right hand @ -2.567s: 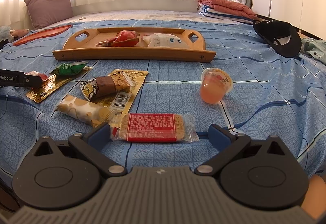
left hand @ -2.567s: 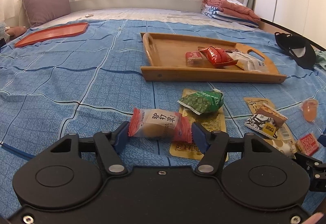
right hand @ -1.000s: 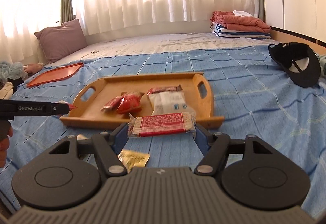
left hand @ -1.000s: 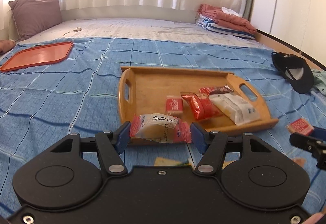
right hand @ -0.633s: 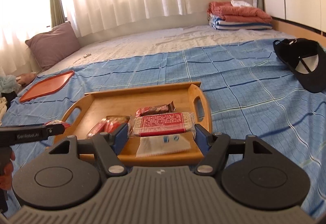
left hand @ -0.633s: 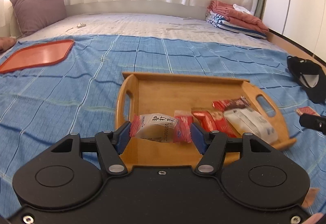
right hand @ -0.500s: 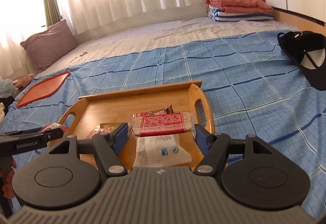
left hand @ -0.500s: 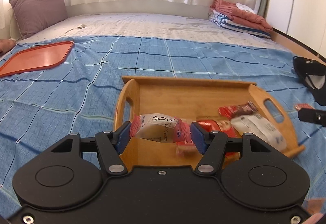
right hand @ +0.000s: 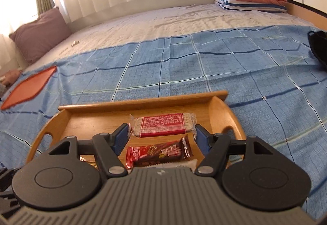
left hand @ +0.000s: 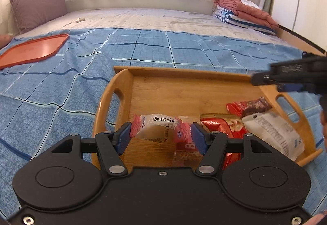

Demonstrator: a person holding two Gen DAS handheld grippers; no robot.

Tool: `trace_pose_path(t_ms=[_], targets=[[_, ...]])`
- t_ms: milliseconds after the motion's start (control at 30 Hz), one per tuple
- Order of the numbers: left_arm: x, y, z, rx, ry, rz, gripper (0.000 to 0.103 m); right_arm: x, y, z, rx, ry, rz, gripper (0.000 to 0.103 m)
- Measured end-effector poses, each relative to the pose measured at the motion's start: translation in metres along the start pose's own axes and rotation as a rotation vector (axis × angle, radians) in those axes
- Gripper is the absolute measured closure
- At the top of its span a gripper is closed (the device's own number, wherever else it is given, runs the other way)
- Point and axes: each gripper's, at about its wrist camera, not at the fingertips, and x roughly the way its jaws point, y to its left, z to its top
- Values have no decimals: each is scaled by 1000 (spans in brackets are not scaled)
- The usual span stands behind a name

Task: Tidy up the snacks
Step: 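Carry both snacks over the wooden tray and lower them, then open the left tool on the tray while the right tool releases its packet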

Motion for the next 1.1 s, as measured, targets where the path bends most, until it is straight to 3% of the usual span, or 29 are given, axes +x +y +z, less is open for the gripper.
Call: trace_pose_path(t_ms=[400,700,800,967,1100], targets=[[11,1,-8,-2,21,-19,40,46,22,-3,-63,56,-8,32],[12,1,-8,4,26,-24,40,58,23,-8,-78,88,-14,31],[10,0,-8,17,16,-15,36,57,21,-8,-72,93,-14,29],[1,-3,-6,43,-10,-9,24,52,19,-6,-61,89,-16,15],[-13,-4,-3,46,-25,-11,19,39,17,-3,-41,76,3,13]])
